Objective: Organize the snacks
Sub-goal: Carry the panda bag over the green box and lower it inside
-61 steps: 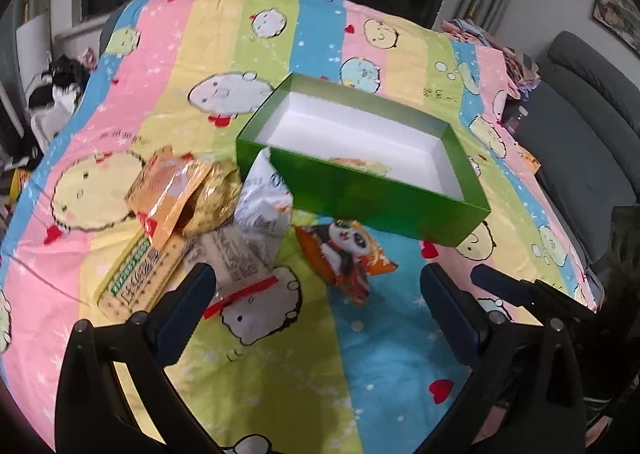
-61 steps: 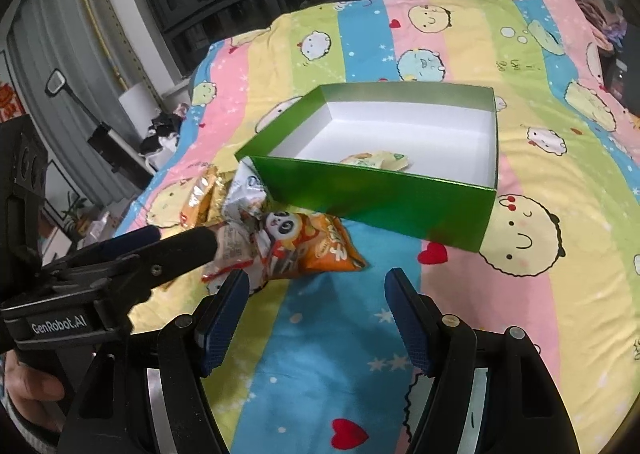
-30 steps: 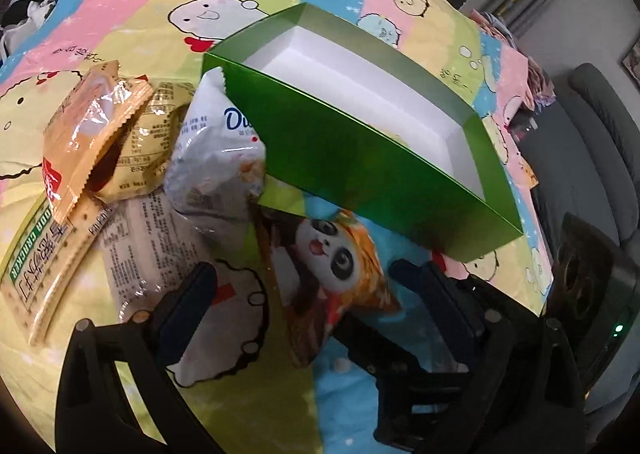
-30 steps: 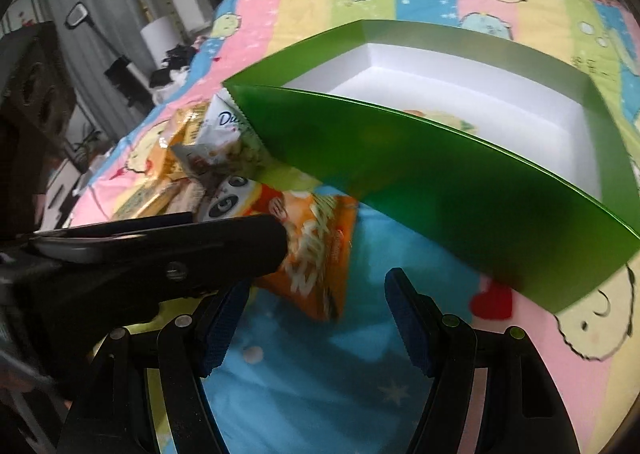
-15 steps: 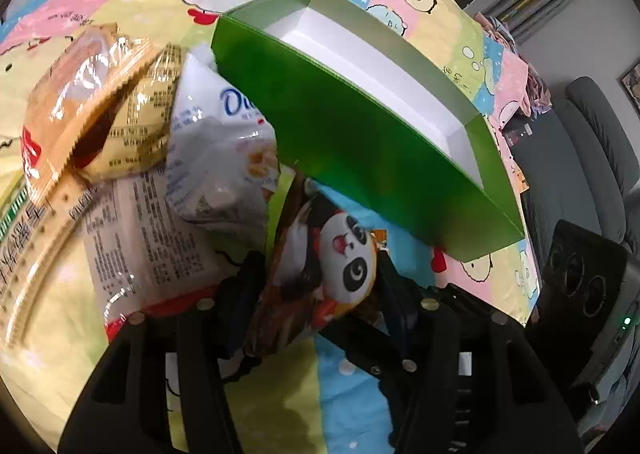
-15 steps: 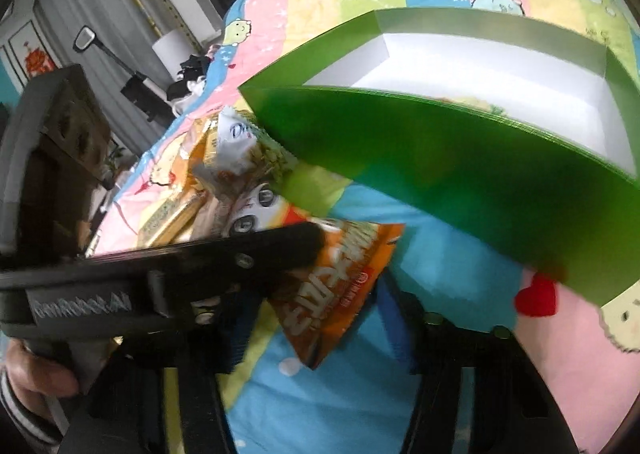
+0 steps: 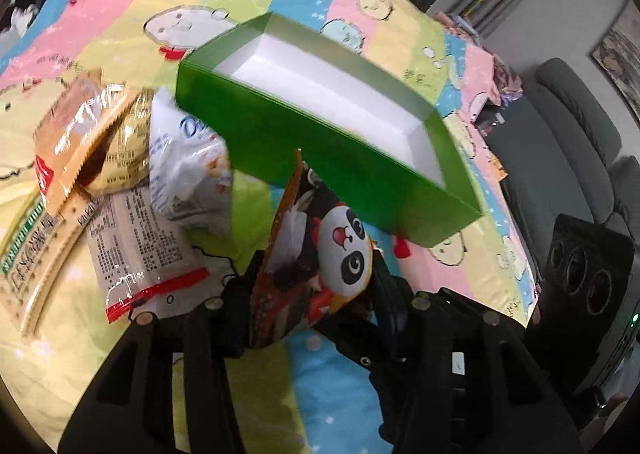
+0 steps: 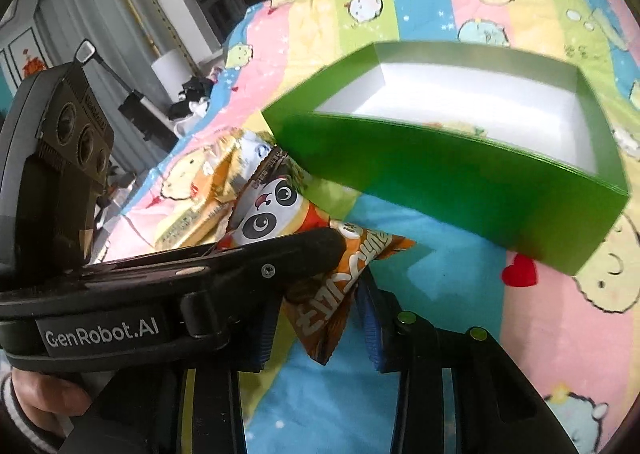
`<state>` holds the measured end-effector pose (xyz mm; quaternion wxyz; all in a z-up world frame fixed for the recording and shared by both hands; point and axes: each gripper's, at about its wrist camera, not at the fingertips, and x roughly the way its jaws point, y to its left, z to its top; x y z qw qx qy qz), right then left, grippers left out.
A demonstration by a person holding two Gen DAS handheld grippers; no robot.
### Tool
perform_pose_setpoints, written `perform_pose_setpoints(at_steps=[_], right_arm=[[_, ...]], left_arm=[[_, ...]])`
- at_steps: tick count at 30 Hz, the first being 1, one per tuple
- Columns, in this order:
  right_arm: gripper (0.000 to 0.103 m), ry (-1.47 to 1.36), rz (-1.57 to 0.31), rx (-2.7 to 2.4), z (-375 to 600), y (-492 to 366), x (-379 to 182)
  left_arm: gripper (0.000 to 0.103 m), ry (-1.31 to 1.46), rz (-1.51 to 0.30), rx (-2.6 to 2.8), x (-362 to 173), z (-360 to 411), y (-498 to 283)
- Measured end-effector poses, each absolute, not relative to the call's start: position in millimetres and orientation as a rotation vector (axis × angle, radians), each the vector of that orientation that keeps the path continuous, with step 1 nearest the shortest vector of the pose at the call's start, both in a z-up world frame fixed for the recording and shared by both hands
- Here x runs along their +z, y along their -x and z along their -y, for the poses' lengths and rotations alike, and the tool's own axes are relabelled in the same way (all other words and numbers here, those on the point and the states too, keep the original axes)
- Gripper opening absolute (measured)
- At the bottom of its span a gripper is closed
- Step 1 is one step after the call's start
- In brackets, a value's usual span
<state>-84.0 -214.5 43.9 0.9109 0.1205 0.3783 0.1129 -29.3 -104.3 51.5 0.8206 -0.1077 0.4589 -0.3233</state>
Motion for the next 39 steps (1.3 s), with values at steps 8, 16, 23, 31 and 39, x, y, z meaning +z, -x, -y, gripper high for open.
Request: perform_pose_setpoints(at_steps=[8, 16, 23, 31, 39], right_arm=[[0.038, -0.205, -0.710, 0.203, 205.4, 103.5, 78.9], [0.038, -0.163, -0.630, 0.190, 202.4, 107.4, 110.0], [0.038, -0.160, -0.583, 0.182, 209.3, 98.8, 123.5], [0.038, -0.167, -0.544, 0.171, 224.3, 82.1, 133.5], [0.039, -0.185, -0.538, 0.159, 241.5, 61.9, 129.2]], left_arm=[[0.049, 0.192, -0.876, -0.727, 87.6, 102.0, 46.8], [0.049, 0.159, -0.786, -0.749, 119.4, 101.4, 47.7], [0.049, 0.143, -0.745, -0.764, 135.5, 109.6, 37.8], [0.049, 0.140, -0.720, -0.775, 145.0, 123.6, 18.0], [0.049, 0.135, -0.729, -0.781, 142.5, 141.9, -4.9]])
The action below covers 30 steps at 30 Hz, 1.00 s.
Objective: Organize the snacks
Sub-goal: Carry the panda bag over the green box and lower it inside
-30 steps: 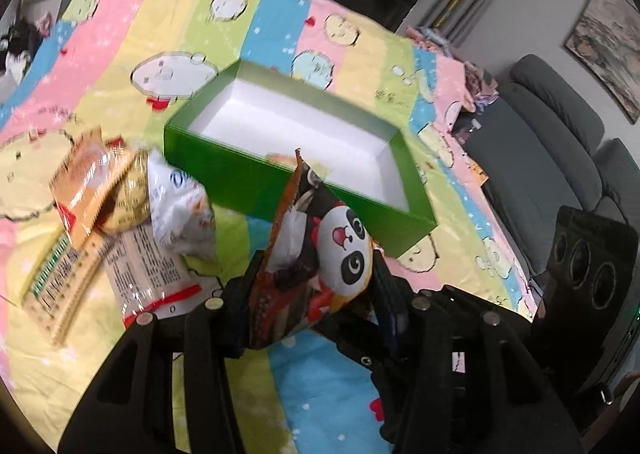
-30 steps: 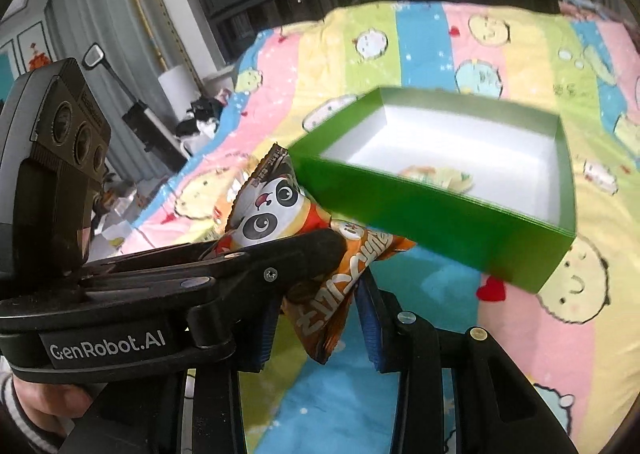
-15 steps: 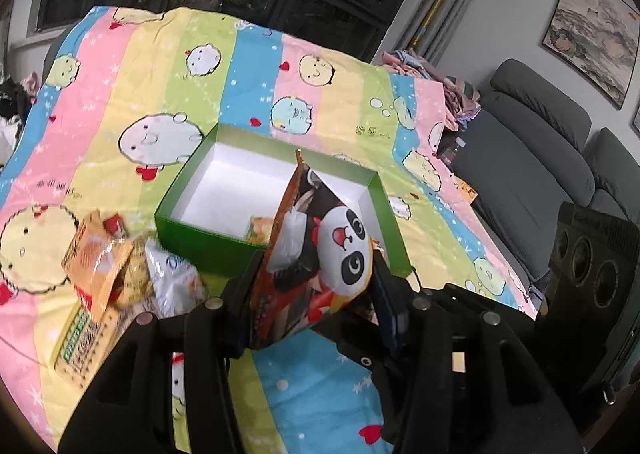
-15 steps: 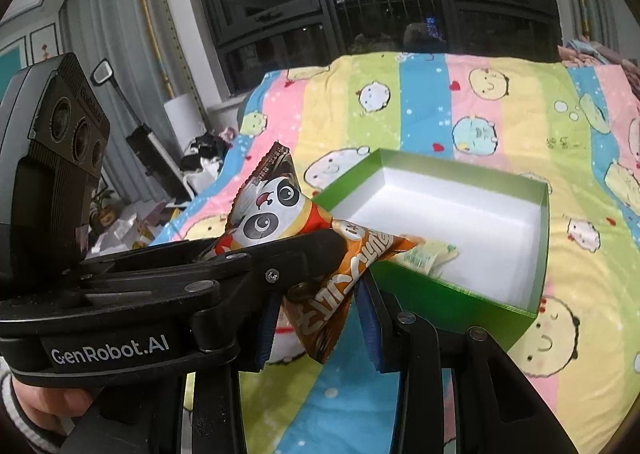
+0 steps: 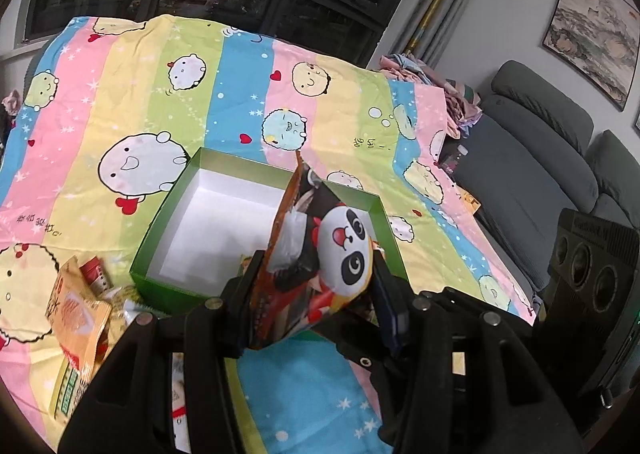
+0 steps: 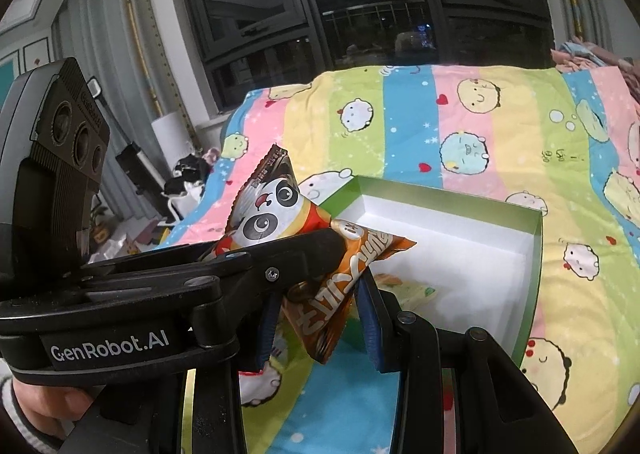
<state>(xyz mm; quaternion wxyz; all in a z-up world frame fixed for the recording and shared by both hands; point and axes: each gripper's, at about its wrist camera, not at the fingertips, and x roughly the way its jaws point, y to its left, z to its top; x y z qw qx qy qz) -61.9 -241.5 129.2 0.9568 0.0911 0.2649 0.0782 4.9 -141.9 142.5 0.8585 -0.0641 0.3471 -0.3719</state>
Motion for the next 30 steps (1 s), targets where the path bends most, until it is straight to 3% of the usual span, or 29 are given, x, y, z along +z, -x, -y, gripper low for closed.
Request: perform_pose_setpoints(at_steps=[30], right_arm=[[0.039, -0.225, -0.614, 0.138, 285.2, 7.3, 95.0]], left_arm=[[0.050, 0.114, -0.805, -0.769, 105.3, 187.7, -59.6]])
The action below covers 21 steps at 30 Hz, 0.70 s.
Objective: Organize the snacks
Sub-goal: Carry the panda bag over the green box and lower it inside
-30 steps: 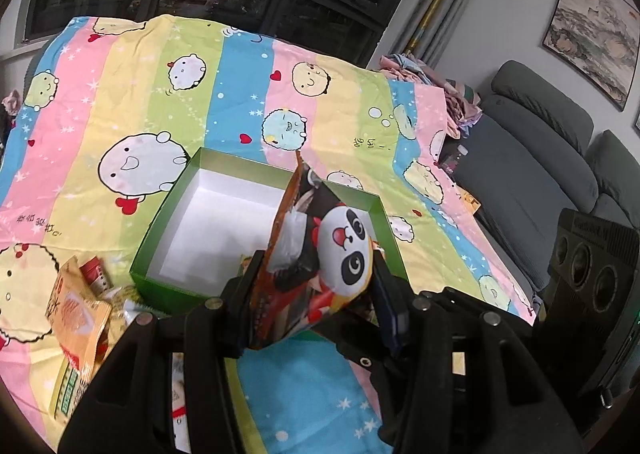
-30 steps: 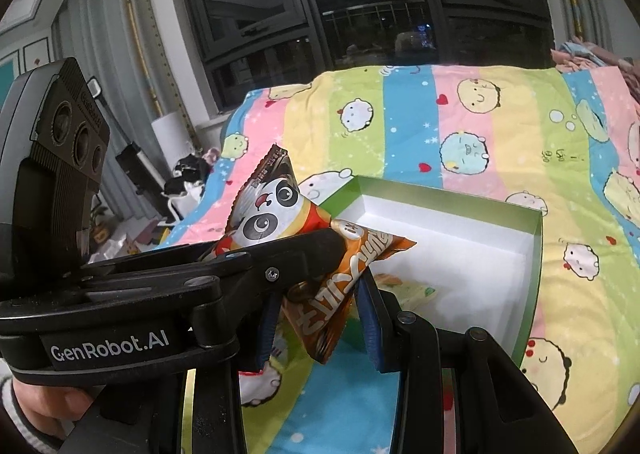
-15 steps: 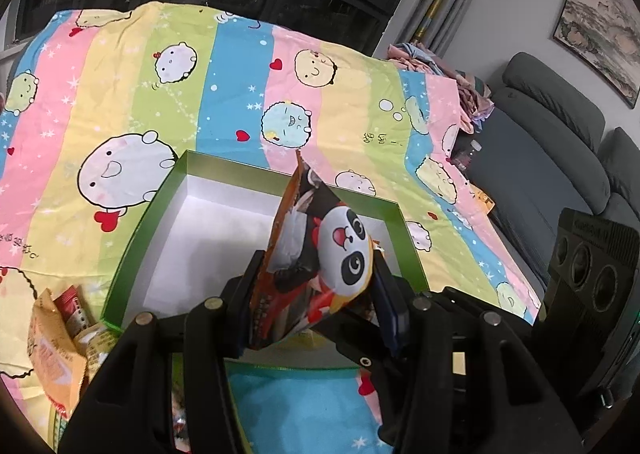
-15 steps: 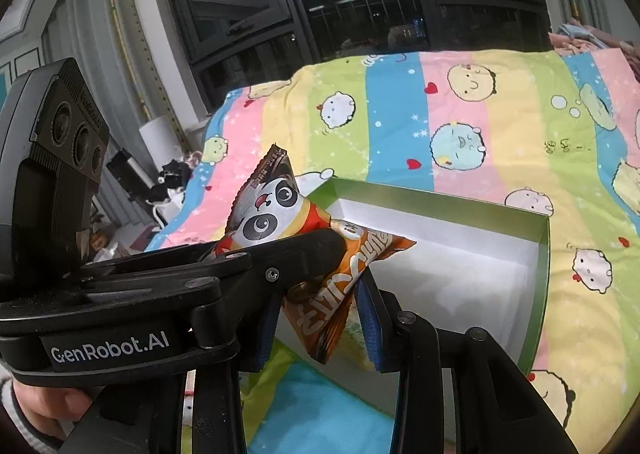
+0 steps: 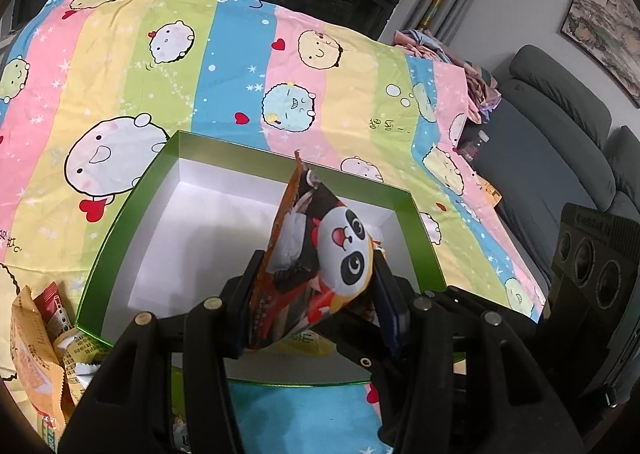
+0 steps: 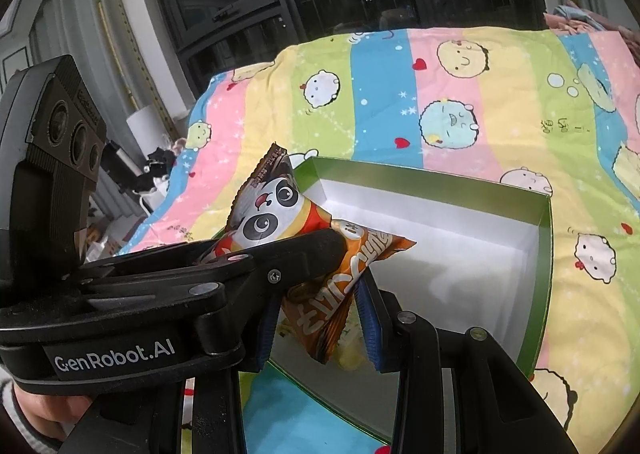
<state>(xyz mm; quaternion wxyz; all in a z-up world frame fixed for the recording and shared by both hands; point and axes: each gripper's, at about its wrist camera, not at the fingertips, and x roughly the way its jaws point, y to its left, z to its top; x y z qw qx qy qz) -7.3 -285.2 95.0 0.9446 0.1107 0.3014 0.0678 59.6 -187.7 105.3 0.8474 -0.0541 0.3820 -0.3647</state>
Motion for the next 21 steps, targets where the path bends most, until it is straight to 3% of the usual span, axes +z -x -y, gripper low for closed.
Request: perform_pose_setpoints(at_steps=[21], right_arm=[[0.039, -0.232, -0.671, 0.114, 284.3, 0.2, 86.0]], left_arm=[[0.053, 0.110, -0.840, -0.754, 91.0, 190.9, -66.6]])
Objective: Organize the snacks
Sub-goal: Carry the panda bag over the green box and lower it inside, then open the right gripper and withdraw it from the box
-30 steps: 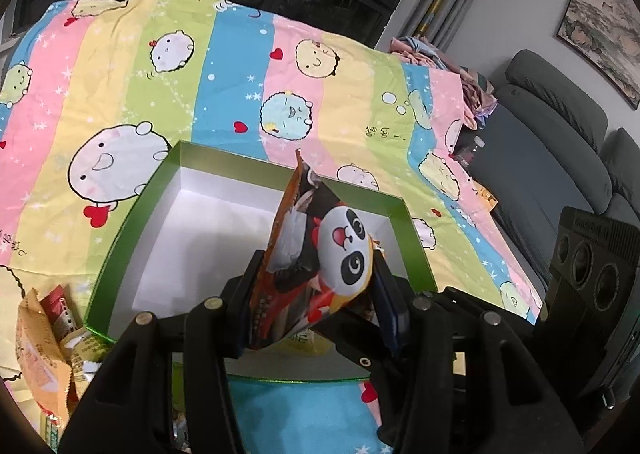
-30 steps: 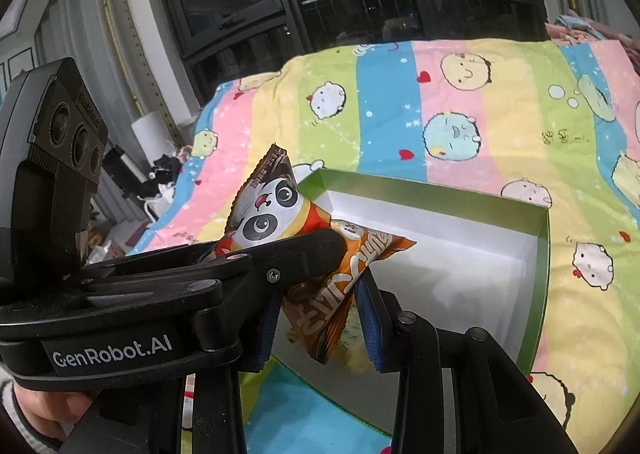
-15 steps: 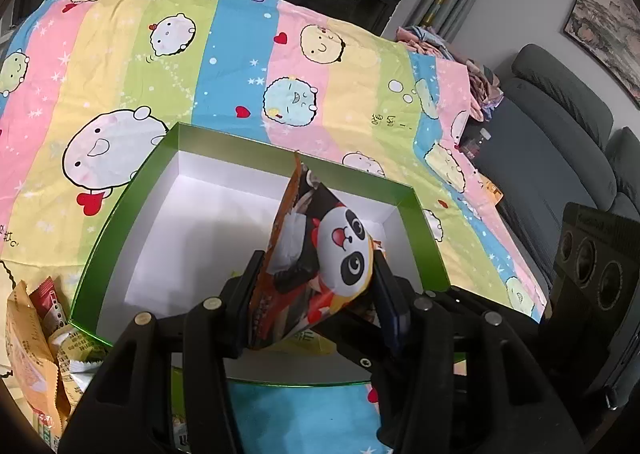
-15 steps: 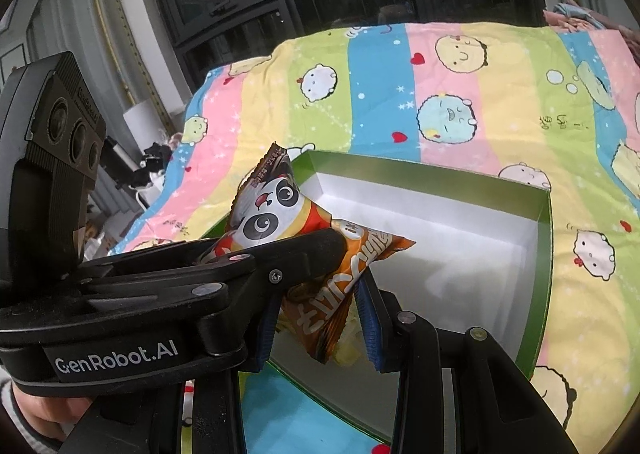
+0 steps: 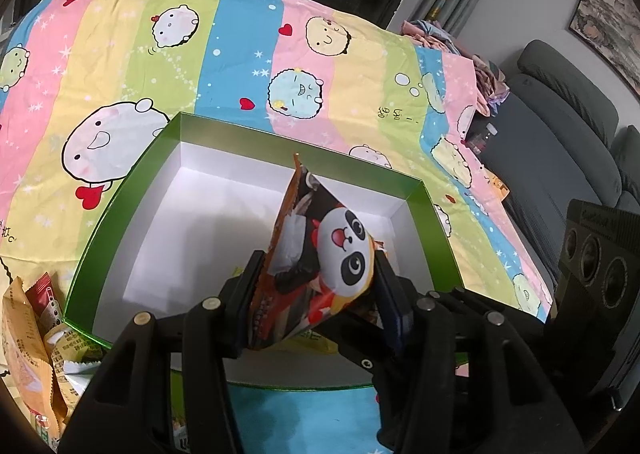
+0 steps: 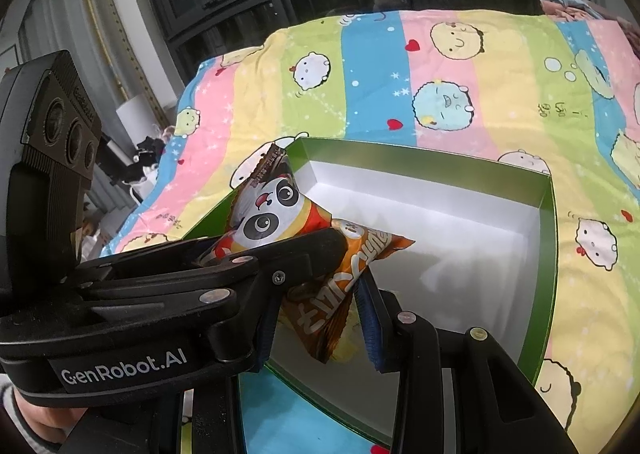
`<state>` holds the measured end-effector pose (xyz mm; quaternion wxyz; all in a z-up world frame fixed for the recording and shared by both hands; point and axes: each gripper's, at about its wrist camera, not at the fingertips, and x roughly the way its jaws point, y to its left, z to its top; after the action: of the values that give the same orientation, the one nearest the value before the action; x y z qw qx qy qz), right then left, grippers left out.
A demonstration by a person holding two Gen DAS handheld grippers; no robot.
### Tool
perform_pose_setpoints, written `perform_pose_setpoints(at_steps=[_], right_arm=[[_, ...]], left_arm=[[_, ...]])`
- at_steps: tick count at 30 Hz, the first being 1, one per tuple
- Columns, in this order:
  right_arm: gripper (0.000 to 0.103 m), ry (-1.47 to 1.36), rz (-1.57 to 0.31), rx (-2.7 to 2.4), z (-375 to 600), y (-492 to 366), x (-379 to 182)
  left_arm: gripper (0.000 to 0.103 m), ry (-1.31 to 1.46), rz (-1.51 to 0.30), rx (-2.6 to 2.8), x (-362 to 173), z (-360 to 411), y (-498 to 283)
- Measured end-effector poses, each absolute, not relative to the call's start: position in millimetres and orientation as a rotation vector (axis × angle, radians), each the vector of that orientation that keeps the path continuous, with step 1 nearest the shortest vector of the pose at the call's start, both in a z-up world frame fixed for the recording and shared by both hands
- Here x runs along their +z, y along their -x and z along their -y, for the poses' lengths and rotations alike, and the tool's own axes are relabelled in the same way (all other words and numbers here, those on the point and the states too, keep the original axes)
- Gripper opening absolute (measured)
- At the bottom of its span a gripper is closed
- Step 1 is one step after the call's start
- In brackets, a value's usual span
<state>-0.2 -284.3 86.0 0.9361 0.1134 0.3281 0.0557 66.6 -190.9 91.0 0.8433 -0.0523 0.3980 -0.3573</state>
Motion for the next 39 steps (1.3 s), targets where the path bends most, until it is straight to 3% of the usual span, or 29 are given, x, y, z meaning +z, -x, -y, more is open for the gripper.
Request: perform_pose_setpoints(at_steps=[11, 16, 25, 27, 29, 36, 39], right_arm=[[0.039, -0.229, -0.675, 0.104, 285.2, -1.0, 84.5], [0.039, -0.218, -0.665, 0.092, 284.9, 0.7, 84.9], [0.039, -0.188, -0.648, 0.066, 281.7, 5.9, 91.5], [0.047, -0.177, -0.636, 0.058, 279.5, 9.9, 96.1], [0.053, -0.170, -0.624, 0.049, 278.1, 13.3, 100.6], [0.075, -0.116, -0.532, -0.012, 266.5, 36.5, 125.6], [0.077, -0.108, -0.496, -0.011, 261.3, 45.8, 134.7]], left_arm=[[0.055, 0.111, -0.845, -0.739, 89.5, 191.4, -69.4], [0.077, 0.091, -0.832, -0.700, 91.2, 190.6, -68.4], [0.090, 0.049, -0.765, -0.641, 103.5, 185.0, -61.4], [0.091, 0.050, -0.751, -0.627, 107.5, 180.5, -59.9], [0.103, 0.046, -0.738, -0.597, 112.7, 174.6, -58.2], [0.103, 0.095, -0.681, -0.533, 129.9, 139.3, -46.3], [0.103, 0.107, -0.673, -0.507, 134.9, 127.9, -39.2]])
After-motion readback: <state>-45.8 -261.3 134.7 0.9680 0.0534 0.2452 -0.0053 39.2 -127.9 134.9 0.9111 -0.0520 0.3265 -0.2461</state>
